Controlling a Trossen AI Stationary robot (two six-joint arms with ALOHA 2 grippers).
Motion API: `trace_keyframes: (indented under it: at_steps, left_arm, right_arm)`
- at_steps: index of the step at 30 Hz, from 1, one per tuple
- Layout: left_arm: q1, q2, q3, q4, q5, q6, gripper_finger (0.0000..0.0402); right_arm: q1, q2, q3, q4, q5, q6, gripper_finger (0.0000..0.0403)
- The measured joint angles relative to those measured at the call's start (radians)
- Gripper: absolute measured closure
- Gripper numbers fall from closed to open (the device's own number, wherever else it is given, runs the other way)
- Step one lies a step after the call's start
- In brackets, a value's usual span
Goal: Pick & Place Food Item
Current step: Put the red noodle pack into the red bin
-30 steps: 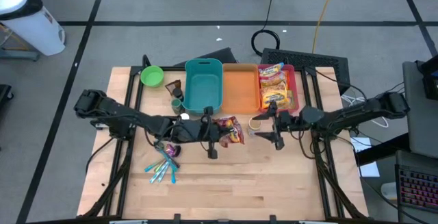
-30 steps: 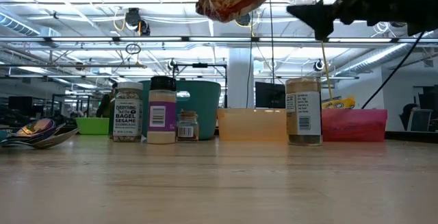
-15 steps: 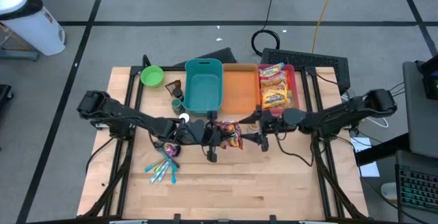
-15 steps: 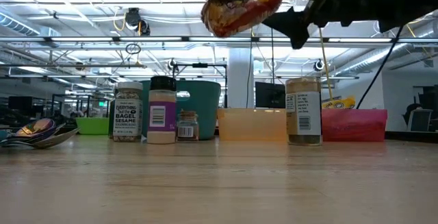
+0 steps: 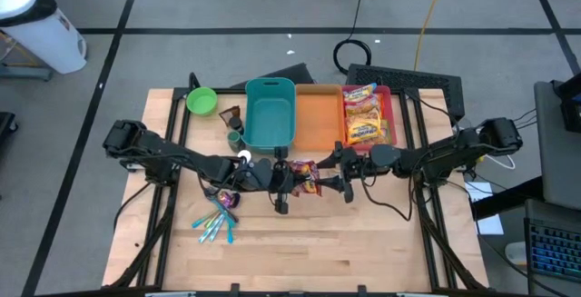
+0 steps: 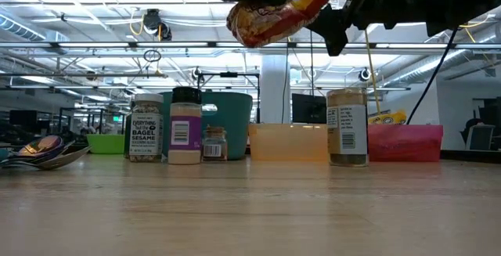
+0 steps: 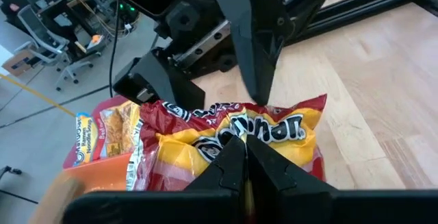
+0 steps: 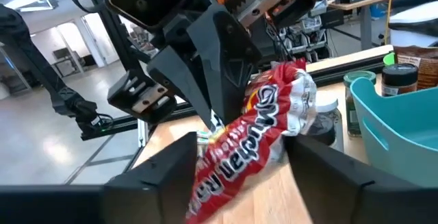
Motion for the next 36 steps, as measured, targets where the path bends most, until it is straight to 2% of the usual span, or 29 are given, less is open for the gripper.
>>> trace_keyframes:
  at_steps: [9, 14, 17, 25, 31, 34, 36]
  left_arm:
    - [0.000, 0.000, 0.000, -0.001, 0.002, -0.016, 0.0392]
    - [0.000, 0.000, 0.000, 0.010, 0.003, -0.071, 0.0366]
    - [-0.001, 0.000, 0.000, 0.023, 0.003, -0.128, 0.0335]
    - [-0.025, -0.002, 0.053, 0.040, -0.012, -0.117, 0.0221]
    - [-0.071, -0.005, 0.092, 0.033, -0.031, -0.063, 0.0173]
    - [-0.101, -0.027, 0.092, 0.007, -0.097, -0.005, 0.0162]
    - [-0.119, -0.049, 0.092, -0.047, -0.148, 0.000, 0.0159]
  right_arm:
    - [0.000, -0.003, 0.000, -0.006, 0.000, -0.013, 0.0332]
    - [0.000, -0.003, 0.000, -0.007, -0.003, -0.038, 0.0380]
    - [0.000, -0.003, 0.000, -0.007, -0.002, -0.038, 0.0387]
    - [-0.002, -0.040, 0.000, -0.029, -0.006, -0.060, 0.0387]
    - [-0.002, -0.185, 0.000, -0.244, 0.009, -0.088, 0.0388]
    - [-0.002, -0.277, 0.000, -0.382, 0.066, -0.109, 0.0389]
    - [-0.001, -0.338, -0.003, -0.465, 0.147, -0.120, 0.0389]
